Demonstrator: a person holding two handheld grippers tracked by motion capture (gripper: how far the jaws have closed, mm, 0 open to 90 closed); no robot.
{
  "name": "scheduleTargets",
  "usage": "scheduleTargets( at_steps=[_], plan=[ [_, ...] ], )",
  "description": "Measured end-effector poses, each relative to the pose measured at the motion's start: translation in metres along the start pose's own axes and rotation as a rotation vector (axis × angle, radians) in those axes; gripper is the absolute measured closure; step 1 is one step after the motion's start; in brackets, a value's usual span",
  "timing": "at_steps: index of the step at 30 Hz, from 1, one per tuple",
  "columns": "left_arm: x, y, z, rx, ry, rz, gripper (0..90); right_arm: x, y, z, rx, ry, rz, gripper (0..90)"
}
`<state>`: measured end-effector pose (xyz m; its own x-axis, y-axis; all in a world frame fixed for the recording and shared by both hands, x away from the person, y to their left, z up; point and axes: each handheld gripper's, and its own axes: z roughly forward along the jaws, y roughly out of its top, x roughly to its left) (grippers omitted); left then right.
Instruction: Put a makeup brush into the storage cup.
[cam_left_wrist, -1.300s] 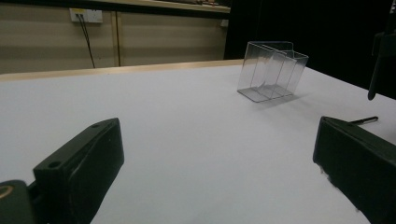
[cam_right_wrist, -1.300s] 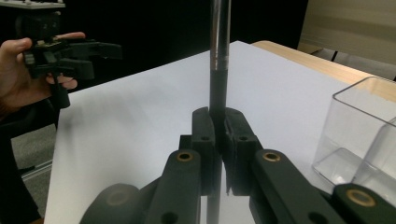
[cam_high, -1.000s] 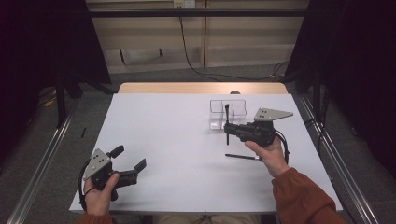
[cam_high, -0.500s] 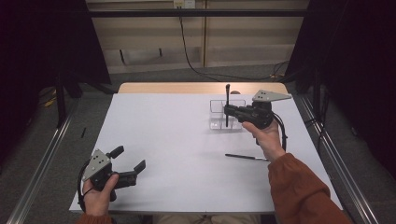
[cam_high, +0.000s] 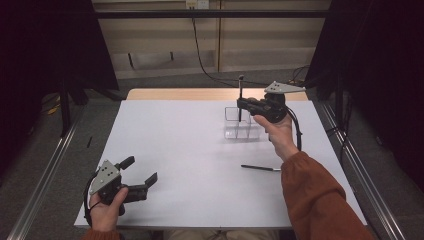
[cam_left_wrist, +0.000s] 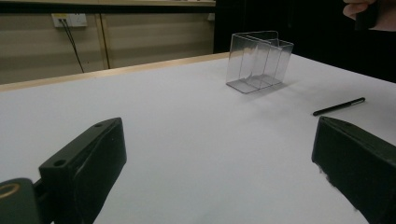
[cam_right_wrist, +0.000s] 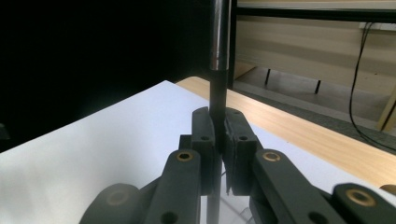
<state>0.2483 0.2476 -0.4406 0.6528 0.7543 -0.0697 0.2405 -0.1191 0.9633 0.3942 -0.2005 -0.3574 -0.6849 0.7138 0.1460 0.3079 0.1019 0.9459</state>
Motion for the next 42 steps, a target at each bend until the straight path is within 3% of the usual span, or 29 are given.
scheduleTargets(
  at_steps=[13,17,42],
  plan=[
    [0.001,0.000,0.002,0.003,0.000,-0.007,2.8,-0.013,0.002,0.026,0.007,-0.068,-0.004,84.0],
    [-0.001,0.000,0.003,0.012,-0.015,0.015,2.6,-0.014,-0.002,0.027,0.009,-0.066,-0.008,84.0],
    [-0.001,0.000,0.003,0.020,-0.011,0.012,2.6,-0.021,-0.027,0.038,0.039,-0.056,0.017,83.9]
  ],
)
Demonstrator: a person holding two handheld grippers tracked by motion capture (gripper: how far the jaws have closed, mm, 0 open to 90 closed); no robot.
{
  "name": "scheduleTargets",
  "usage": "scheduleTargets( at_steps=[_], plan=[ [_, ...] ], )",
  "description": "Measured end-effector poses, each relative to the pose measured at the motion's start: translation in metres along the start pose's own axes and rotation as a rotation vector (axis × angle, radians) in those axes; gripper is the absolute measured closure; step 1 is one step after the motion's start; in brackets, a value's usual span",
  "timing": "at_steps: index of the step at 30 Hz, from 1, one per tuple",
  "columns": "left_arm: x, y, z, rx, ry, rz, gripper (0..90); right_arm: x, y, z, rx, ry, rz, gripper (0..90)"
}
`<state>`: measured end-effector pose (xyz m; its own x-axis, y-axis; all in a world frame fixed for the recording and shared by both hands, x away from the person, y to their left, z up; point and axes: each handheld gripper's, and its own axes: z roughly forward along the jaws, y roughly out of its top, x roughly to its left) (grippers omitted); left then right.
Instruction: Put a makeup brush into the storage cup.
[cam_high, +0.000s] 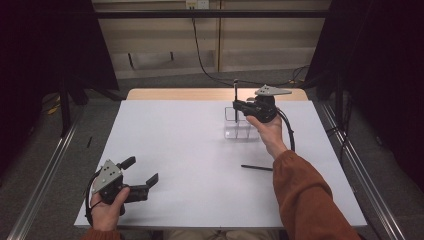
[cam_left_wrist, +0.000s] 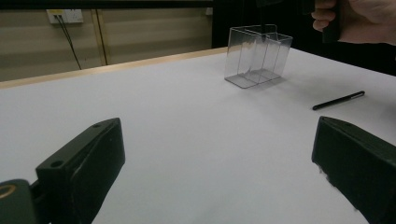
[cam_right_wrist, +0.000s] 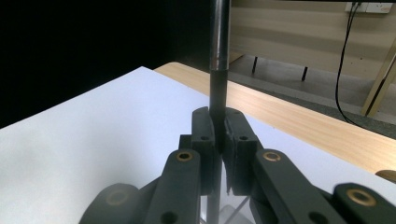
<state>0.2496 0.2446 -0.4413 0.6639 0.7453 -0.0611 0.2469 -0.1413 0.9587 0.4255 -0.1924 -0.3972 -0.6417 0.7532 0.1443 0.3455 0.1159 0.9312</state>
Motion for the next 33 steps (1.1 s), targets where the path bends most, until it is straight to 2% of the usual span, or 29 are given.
scheduleTargets(
  at_steps=[11,13,26,33],
  plan=[
    [0.000,0.000,0.000,0.001,-0.003,-0.009,2.7,0.001,-0.008,0.008,0.023,0.012,-0.004,83.9],
    [0.000,0.000,0.001,0.009,-0.005,0.002,2.6,0.001,-0.010,0.008,0.023,0.011,0.003,83.9],
    [0.000,-0.001,0.002,0.020,-0.008,0.005,2.6,-0.002,-0.022,0.010,0.031,0.005,0.027,83.8],
    [-0.001,-0.001,0.001,0.018,-0.009,0.008,2.6,-0.001,-0.023,0.012,0.042,0.004,0.024,83.7]
  ],
)
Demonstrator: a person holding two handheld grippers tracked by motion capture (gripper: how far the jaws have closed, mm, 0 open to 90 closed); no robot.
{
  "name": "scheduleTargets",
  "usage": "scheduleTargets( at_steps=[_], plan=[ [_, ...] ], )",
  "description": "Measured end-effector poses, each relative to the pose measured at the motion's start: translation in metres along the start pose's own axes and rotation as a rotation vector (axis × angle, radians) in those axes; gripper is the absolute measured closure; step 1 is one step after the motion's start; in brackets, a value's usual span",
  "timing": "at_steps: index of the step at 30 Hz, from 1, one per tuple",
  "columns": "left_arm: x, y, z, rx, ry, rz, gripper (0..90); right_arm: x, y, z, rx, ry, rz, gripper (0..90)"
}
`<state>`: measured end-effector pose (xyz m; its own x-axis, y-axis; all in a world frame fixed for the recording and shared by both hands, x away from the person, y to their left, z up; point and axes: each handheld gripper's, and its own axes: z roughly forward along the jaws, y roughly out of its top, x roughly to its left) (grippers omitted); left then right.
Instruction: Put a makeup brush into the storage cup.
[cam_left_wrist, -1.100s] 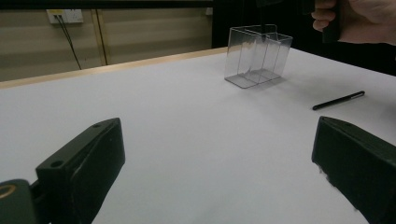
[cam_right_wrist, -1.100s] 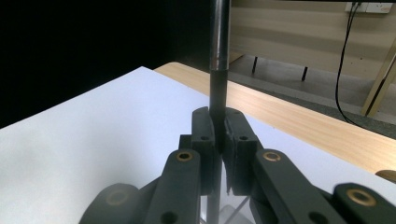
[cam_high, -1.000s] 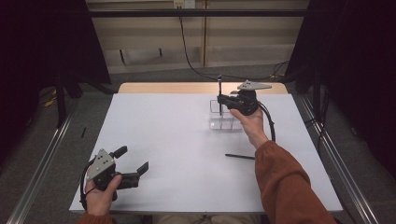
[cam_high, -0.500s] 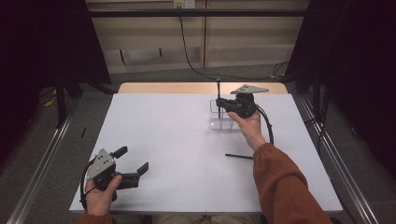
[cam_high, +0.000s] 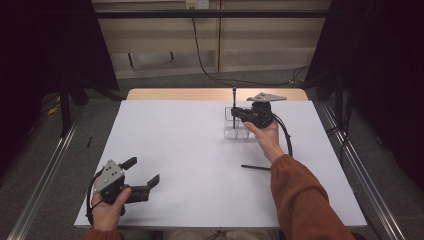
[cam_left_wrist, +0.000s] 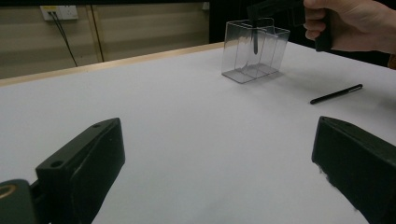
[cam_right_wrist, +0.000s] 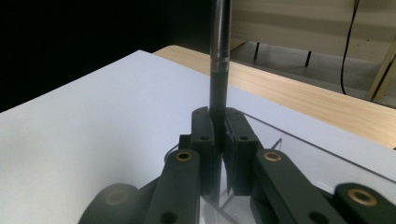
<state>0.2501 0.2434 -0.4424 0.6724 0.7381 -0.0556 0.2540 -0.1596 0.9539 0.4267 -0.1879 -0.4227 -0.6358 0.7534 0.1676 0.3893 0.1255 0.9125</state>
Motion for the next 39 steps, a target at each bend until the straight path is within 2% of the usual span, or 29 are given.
scheduleTargets(
  at_steps=[4,8,10,15,19,31,39],
  plan=[
    [0.000,0.000,0.000,0.001,0.000,0.001,2.6,0.000,0.000,0.000,0.001,0.002,0.000,83.1],
    [0.000,0.000,0.000,0.000,0.002,0.001,2.6,0.000,0.000,0.000,-0.001,0.006,0.002,77.5],
    [0.000,0.000,0.000,0.000,0.002,0.001,2.6,0.000,0.000,-0.001,0.000,0.005,0.002,71.4],
    [0.000,0.000,0.000,0.000,0.001,0.003,2.6,-0.001,0.000,-0.003,-0.013,-0.006,0.017,47.6],
    [0.000,0.000,0.000,0.000,0.003,0.003,2.6,0.000,0.001,-0.004,-0.015,0.001,0.023,36.1],
    [0.002,0.000,0.000,0.004,0.008,-0.001,2.6,-0.001,0.004,-0.013,-0.043,0.004,0.039,9.4],
    [0.003,-0.001,-0.001,0.002,0.011,-0.003,2.6,-0.001,0.006,-0.026,-0.044,0.002,0.024,1.5]
  ],
)
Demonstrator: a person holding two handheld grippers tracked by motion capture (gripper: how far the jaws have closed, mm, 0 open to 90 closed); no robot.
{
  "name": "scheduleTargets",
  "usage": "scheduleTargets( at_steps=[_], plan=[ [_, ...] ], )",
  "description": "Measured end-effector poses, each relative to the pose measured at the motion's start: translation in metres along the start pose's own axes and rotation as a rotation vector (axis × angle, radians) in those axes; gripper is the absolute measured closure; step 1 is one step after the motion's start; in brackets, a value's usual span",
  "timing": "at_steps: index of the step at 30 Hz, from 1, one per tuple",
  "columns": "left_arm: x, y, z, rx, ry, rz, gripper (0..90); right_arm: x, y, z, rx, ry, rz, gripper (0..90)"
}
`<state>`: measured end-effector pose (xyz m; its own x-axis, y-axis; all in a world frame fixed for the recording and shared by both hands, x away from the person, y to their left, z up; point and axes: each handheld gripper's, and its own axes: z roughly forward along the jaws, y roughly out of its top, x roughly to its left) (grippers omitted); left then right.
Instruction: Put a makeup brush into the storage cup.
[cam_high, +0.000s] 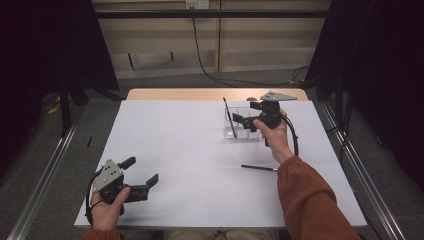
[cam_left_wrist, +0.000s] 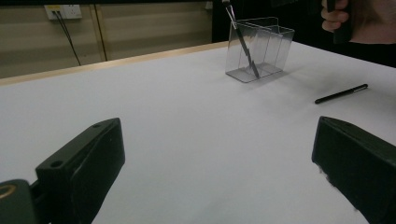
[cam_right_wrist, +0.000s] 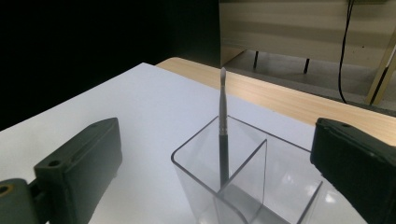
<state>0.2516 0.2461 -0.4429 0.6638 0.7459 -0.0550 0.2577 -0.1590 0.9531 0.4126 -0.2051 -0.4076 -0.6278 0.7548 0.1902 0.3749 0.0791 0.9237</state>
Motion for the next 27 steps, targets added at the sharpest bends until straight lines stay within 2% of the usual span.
scheduleTargets(
  at_steps=[6,14,17,27],
  plan=[
    [0.001,0.000,0.001,0.003,0.005,-0.003,2.6,0.002,-0.003,-0.010,0.018,-0.004,-0.006,2.8],
    [0.000,0.001,-0.001,-0.013,0.007,-0.008,2.7,0.003,-0.006,-0.033,-0.015,-0.005,-0.010,2.8],
    [0.001,0.001,0.000,-0.011,0.007,-0.006,2.7,0.003,-0.007,-0.042,-0.014,0.005,-0.012,6.4],
    [0.000,0.001,0.001,-0.008,0.000,0.002,2.7,0.004,-0.015,-0.067,-0.047,-0.042,-0.019,3.9]
  ],
)
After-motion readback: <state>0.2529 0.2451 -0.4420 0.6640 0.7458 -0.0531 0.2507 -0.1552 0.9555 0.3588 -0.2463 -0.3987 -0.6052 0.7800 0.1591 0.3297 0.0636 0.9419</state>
